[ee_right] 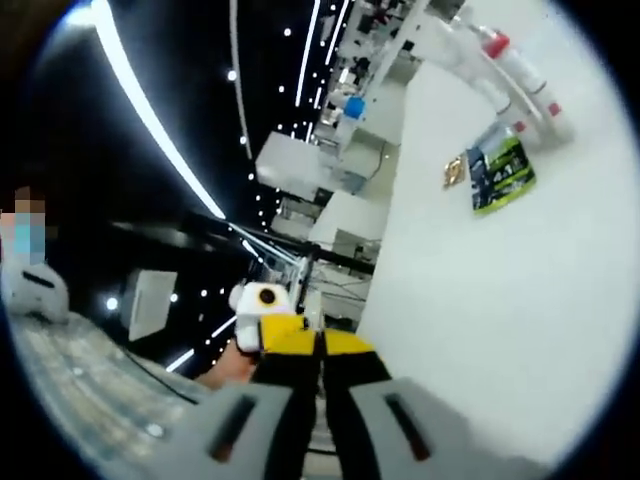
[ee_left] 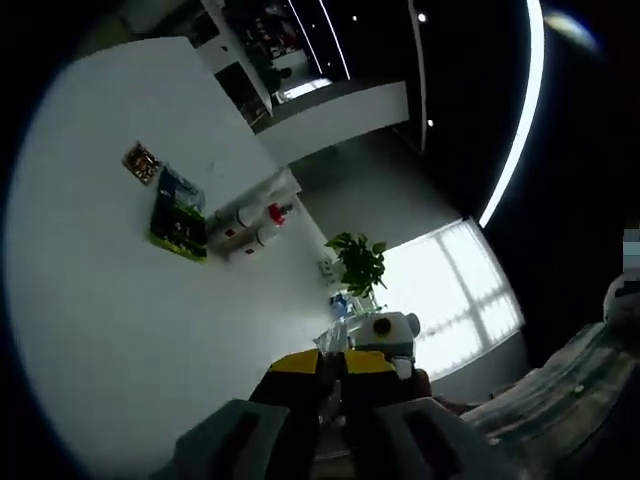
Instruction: Arrange the skincare products in the storage area until every visible bottle or jar stands upright without overlapping.
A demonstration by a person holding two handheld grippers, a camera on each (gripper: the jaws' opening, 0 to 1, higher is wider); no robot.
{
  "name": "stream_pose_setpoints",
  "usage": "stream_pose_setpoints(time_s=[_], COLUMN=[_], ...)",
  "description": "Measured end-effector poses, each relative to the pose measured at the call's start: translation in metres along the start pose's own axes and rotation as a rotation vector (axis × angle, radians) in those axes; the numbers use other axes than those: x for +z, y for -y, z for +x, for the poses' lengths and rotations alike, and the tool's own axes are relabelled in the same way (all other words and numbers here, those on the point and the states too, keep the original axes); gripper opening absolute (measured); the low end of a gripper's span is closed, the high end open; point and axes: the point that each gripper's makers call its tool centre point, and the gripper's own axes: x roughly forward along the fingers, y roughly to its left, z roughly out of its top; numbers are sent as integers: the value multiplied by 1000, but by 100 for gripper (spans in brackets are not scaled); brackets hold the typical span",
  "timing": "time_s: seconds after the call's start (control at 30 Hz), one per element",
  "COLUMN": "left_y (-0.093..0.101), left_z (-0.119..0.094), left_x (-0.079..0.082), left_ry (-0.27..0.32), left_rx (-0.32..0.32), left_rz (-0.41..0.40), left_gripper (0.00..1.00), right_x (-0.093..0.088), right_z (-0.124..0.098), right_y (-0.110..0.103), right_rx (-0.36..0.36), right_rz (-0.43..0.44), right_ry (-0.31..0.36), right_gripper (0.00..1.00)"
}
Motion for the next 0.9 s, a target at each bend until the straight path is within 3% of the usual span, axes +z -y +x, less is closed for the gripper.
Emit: stream_pose_setpoints(time_s=[0.1,0.17,0.27,0.33,0.37,0.53,0.67,0.73,0.83,0.9], left_y=[-3,5,5,10,12,9,8,9,12,11], left_z=[0,2,4,3,2,1,-1,2,5,4], left_x=[-3,-12,-20,-17,-16,-20,-20,-24,-30,-28], left_ry=[10,-30,-69,-41,-35,-37,-46,-75,-110,-100], left_rx=[14,-26,-15,-32,-52,-26,-27,-37,-32,-23], left_rz=[-28,-42,-32,-71,-94,-99,-101,-104,-76,-73], left_gripper=[24,15,9,2,2,1,1,1,1,1], right_x=[2,6,8,9,8,6,0,-8,-3,-1], right_z=[0,-1,-4,-6,-6,-6,-4,1,1,2], right_y=[0,-5,-5,-3,-3,-5,-3,-4,-4,-4], right_rx=[0,22,26,34,38,35,1,-1,-2,1], right_rz=[8,18,22,46,47,25,-68,-68,-66,-61], right_ry=[12,32,65,89,95,108,106,69,93,86], right_gripper=[0,0,0,0,0,1,12,11,6,5])
